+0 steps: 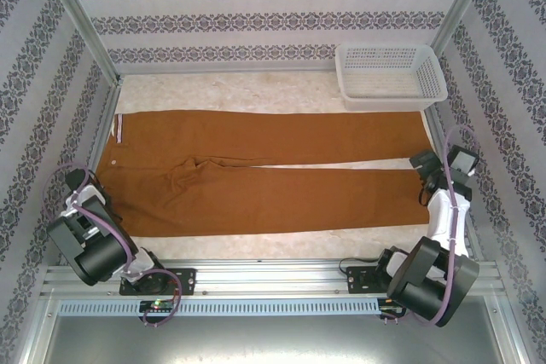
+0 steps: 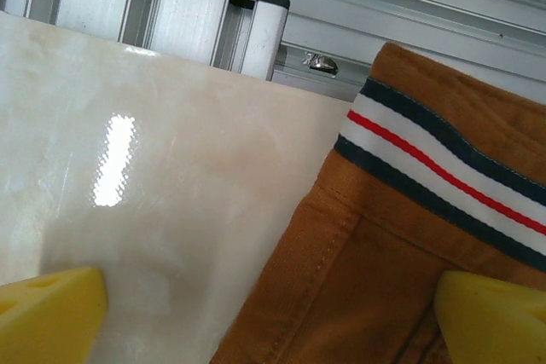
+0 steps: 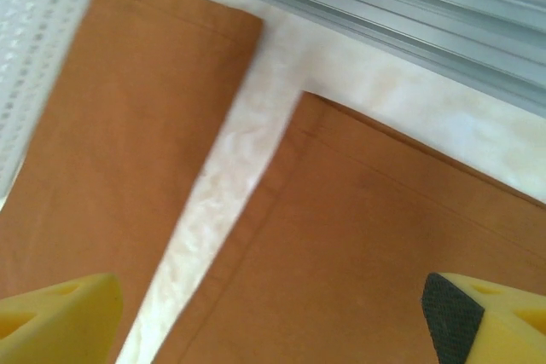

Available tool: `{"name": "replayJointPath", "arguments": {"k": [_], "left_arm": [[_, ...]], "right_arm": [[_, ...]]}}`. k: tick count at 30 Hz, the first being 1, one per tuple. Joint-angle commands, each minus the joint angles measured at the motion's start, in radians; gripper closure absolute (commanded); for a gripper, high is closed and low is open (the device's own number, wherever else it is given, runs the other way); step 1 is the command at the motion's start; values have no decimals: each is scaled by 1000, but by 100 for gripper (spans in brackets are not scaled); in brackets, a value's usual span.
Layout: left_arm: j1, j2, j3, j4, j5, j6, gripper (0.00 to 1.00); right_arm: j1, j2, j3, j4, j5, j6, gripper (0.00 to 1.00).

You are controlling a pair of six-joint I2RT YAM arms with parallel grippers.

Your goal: Roll up the long pants

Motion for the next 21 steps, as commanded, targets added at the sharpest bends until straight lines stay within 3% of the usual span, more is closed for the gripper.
{"name": "replayJointPath", "arguments": {"k": [1,3,5,8,11,21], "left_arm": [[12,58,-13,135,30,-26,3],[12,81,-10,149,37,-25,8],[12,105,-4,168,54,-21,25],[12,127,-1,188,75,-29,65],[12,138,2,202,89,-31,99],[11,167,23,225,150,-14,100]], "right_arm": [[-53,-26,-30,-76,-42,38,8],[-83,-33,-49,-94,-36,52,8],[-108,-36,-67,-112,-20,77,8],[-140,-29,-99,-115,-21,117,9],[-154,-12,-122,-112,-30,142,10],[-160,-1,-181,-154,44,134,16]]}}
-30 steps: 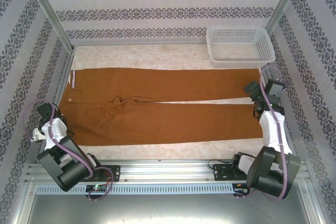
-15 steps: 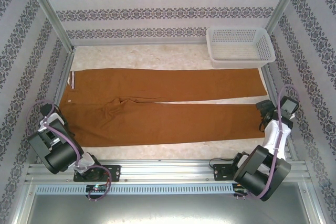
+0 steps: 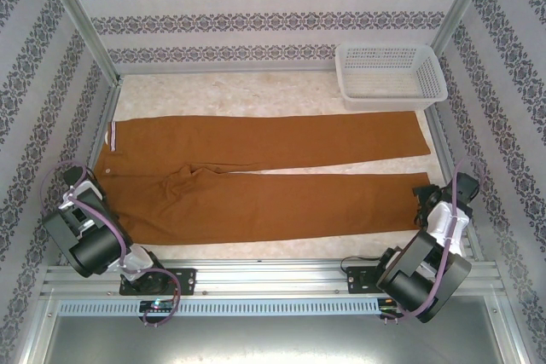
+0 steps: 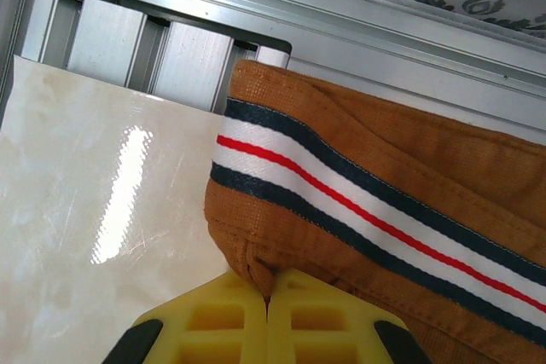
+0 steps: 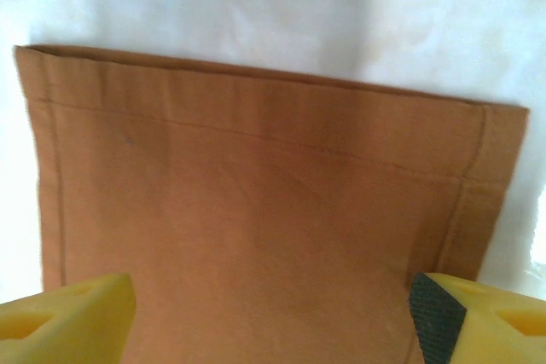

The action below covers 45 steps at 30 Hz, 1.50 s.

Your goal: Roll up the long pants

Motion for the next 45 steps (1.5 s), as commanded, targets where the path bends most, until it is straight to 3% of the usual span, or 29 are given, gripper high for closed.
{"name": "replayJointPath", "arguments": {"k": [1,8,10,13,14,28,29,30,31,32,33,42,44,45], "left_arm": [[11,87,-25,228,197,7,100],[11,73,-17,215,203,10,100],[11,65,-16,214,205,10,100],[11,54,-17,217,208,10,100],[11,49,-16,217,214,10,100],[8,-116,109,75,303,92,100],[8,-124,111,78,312,89,100],[8,-133,111,82,320,84,100],[8,-136,111,82,324,80,100],[8,-139,111,82,326,77,100],[6,-138,110,77,327,73,100],[-4,-129,69,89,347,56,100],[-5,-128,67,90,347,56,100],[-7,-128,68,89,348,55,100]], "right_arm": [[-12,3,-38,-31,62,1,18],[-15,1,-47,-29,104,-14,37],[-15,10,-46,-26,120,-30,54],[-24,34,-48,-10,132,-41,92],[-24,47,-41,-12,125,-51,100],[-24,-66,107,-134,92,-138,100],[-24,-64,114,-142,80,-127,83],[-23,-55,119,-155,65,-113,54],[-24,-47,112,-165,49,-95,35],[-25,-30,99,-170,23,-81,24],[-24,-15,84,-178,1,-71,22],[-17,32,-21,-134,0,46,30],[-13,53,-13,-139,-7,59,37],[-9,61,-7,-146,6,62,46]]}}
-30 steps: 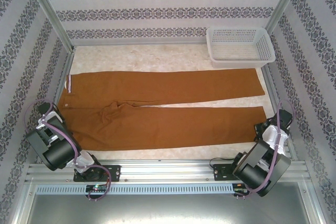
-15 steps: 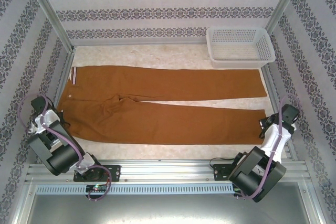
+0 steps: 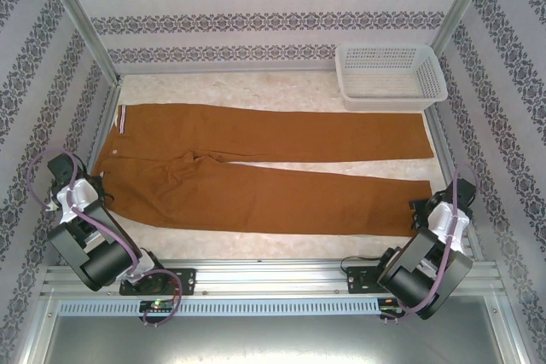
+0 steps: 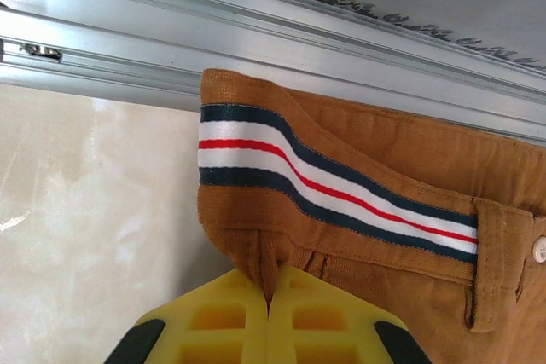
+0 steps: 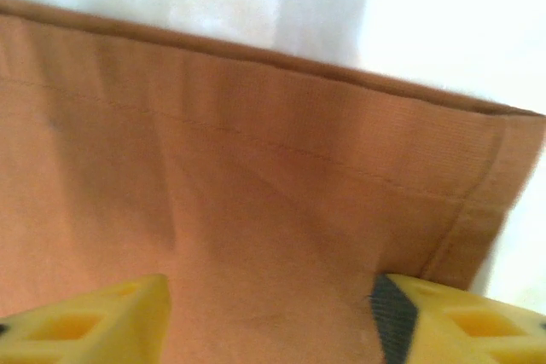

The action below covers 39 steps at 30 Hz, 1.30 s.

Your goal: Roll up the long pants

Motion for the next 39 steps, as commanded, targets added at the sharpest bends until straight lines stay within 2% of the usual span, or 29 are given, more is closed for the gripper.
{"name": "replayJointPath", "arguments": {"k": [1,3,10,15,20,21,23,24,25,27,30,36,37,39], "left_arm": [[-16,2,-12,19,34,2,100],[-18,1,-13,20,35,2,100],[-18,5,-5,26,46,-7,100],[-22,12,51,19,67,-22,100],[-37,22,107,12,77,-35,100],[-39,29,120,3,78,-34,100],[-43,34,134,-13,78,-26,100],[-43,31,134,-15,73,-25,100],[-44,29,130,-16,71,-28,100],[-44,19,117,-15,69,-33,100],[-44,17,105,-9,73,-39,100],[-44,31,101,-1,83,-40,100],[-45,33,98,0,85,-42,100],[-45,38,91,5,89,-46,100]], "right_arm": [[15,35,5,-38,9,43,57],[24,42,10,-40,19,45,100],[44,12,52,-72,58,7,100],[37,-55,188,-155,108,-56,100],[36,-45,324,-199,84,-62,100],[43,-34,336,-217,65,-58,87],[41,-28,310,-244,29,-34,46],[31,-33,271,-248,6,-20,33],[21,-41,235,-255,-5,-3,28],[1,-76,143,-238,-34,42,25],[0,-106,56,-209,-55,98,28],[0,-55,24,-198,-12,102,32],[0,-47,18,-192,-5,109,34],[6,-29,5,-169,2,118,50]]}}
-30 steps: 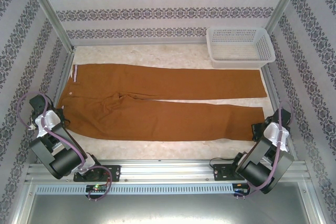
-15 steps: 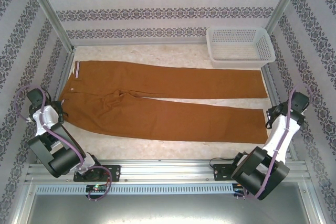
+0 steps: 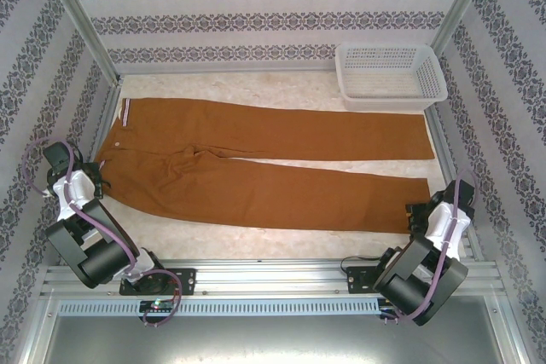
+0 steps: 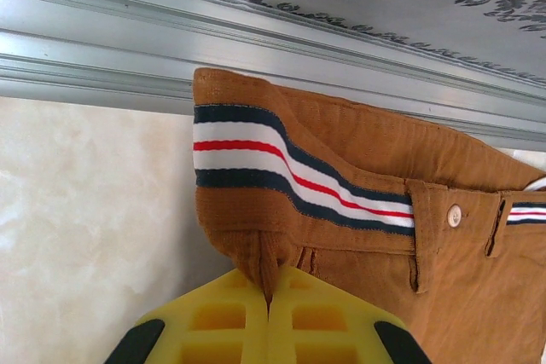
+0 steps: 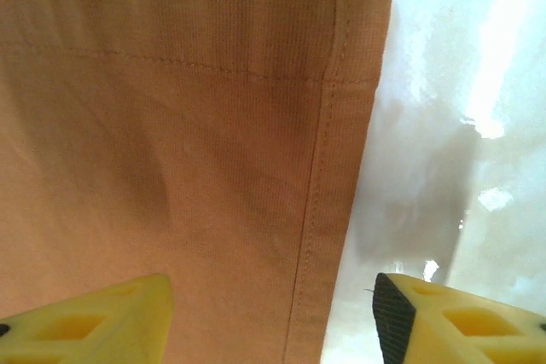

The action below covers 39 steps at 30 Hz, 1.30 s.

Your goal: Roll up the long pants

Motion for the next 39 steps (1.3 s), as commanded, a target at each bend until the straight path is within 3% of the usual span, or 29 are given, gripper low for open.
{"name": "replayJointPath", "arguments": {"k": [1,4,7,18,26,33,39], "left_arm": [[-8,16,-17,15,31,-16,100],[-10,23,-28,27,31,-21,100],[-11,35,-29,31,32,-18,100],[-14,35,-2,24,33,-20,100],[-20,44,13,23,44,-32,100],[-71,87,107,112,104,-36,100],[-145,176,336,82,113,-18,100]], "right_arm": [[4,28,-27,32,44,42,59],[27,52,-15,45,93,40,68],[37,72,-4,56,113,37,100],[38,-9,125,-37,104,-33,100],[31,-40,232,-48,8,-7,100],[39,126,436,70,-31,76,100],[90,362,755,81,6,67,100]]}}
